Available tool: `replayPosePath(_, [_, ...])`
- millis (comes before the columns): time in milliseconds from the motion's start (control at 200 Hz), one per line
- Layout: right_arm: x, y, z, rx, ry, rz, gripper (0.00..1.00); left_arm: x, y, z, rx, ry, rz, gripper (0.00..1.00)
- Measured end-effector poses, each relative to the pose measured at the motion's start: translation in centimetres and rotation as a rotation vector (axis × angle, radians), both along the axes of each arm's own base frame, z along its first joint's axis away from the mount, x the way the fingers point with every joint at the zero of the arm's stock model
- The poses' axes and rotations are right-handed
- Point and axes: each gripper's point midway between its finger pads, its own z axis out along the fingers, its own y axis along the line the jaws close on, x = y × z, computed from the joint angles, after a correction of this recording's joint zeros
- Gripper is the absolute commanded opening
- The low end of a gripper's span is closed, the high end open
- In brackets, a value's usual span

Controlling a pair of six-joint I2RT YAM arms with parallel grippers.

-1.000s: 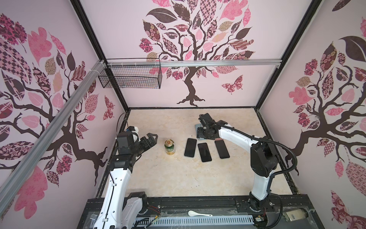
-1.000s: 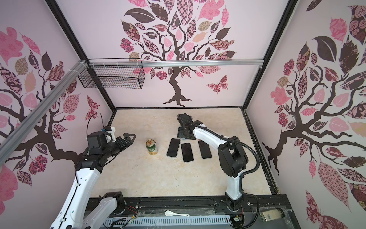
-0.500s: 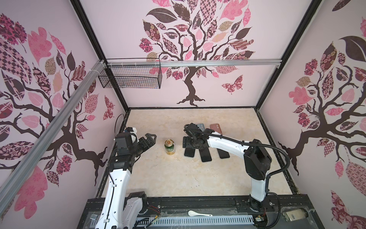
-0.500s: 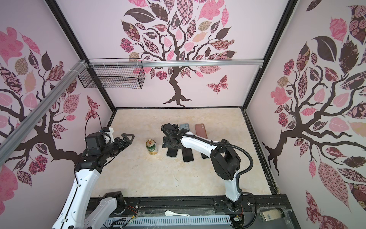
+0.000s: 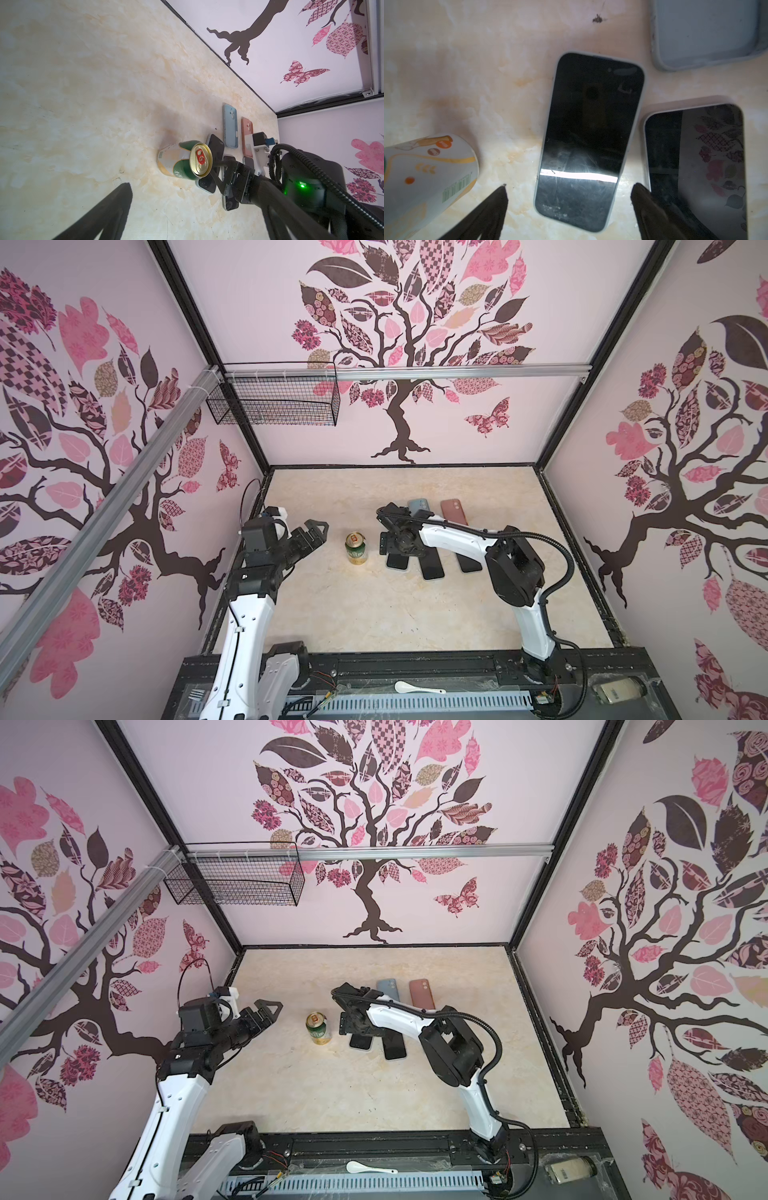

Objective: Take the phone out of the phone case
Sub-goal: 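Lower the right gripper onto the light-blue-cased phone and grip its end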

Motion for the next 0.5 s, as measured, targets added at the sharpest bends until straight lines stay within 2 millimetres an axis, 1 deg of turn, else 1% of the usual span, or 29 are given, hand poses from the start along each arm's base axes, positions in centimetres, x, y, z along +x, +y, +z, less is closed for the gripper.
replayPosePath(160, [0.5,0.3,-1.0,-0.020,0.007,-0.004,0.96,-0.1,0.0,-0.1,0.003,0.004,-0.002,0.98])
replayPosePath(325, [0.4,0.2,-2.2,-0.042,0.025,-0.008,0.95,-0.2,0.0,-0.3,0.011,0.008,-0.008,0.98])
replayPosePath(500, [0.4,0.0,-2.8,-0.058,0.032,-0.010,0.95,-0.1,0.0,-0.3,0.016,0.009,-0.012,0.98])
